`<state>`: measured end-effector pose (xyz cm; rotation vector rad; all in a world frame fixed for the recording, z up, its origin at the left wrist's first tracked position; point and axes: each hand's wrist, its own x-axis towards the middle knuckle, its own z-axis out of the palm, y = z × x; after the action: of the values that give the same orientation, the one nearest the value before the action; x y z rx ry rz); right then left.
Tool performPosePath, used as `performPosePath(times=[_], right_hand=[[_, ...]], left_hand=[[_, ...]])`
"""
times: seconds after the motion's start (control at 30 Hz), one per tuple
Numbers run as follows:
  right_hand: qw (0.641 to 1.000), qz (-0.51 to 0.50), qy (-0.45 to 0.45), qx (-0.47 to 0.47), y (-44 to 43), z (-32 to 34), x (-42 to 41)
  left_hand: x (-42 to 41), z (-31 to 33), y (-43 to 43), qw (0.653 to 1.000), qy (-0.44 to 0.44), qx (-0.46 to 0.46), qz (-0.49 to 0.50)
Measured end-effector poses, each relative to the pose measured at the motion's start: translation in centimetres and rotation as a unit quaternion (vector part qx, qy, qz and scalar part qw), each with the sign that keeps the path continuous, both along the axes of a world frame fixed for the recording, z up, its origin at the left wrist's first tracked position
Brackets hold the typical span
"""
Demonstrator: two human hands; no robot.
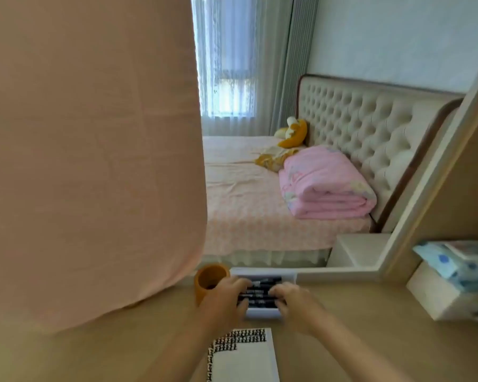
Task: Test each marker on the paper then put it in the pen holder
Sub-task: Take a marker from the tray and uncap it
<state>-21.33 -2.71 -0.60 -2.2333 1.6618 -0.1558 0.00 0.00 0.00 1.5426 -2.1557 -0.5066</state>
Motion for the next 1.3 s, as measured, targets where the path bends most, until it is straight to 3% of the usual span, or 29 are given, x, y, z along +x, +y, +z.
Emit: performPosePath(times=[0.33, 0.6, 0.7, 1.0, 1.1, 1.3], right_hand=[[0.999, 0.017, 0.021, -0.030, -7.6, -6.0, 0.6], [0.996, 0.032, 0.038, -0.079, -9.4, -8.5, 0.8], [0.994, 0.030, 0.005, -0.101, -8.8, -7.9, 0.4], [0.964, 0.002, -0.216, -0.156, -3.2, -5.6, -0.4], [0.928, -0.021, -0.346, -0.135, -0.9, -5.7, 0.6], [0.922, 0.036, -0.379, -0.075, 3.1, -7.8, 3.7]], left_hand=[[-3.8, -6.8, -8.4, 0.995, -0.094, 0.011, -0.040], [-3.8, -9.1, -9.9, 0.987, -0.147, -0.003, -0.057], [-4.0, -9.2, -10.0, 0.986, -0.159, -0.022, -0.050], [-2.3, -7.8, -5.8, 0.984, -0.021, -0.175, -0.026], [-1.5, -7.3, -3.3, 0.978, 0.084, -0.193, -0.004], [-0.1, -7.4, 1.9, 0.932, 0.337, -0.131, 0.027]])
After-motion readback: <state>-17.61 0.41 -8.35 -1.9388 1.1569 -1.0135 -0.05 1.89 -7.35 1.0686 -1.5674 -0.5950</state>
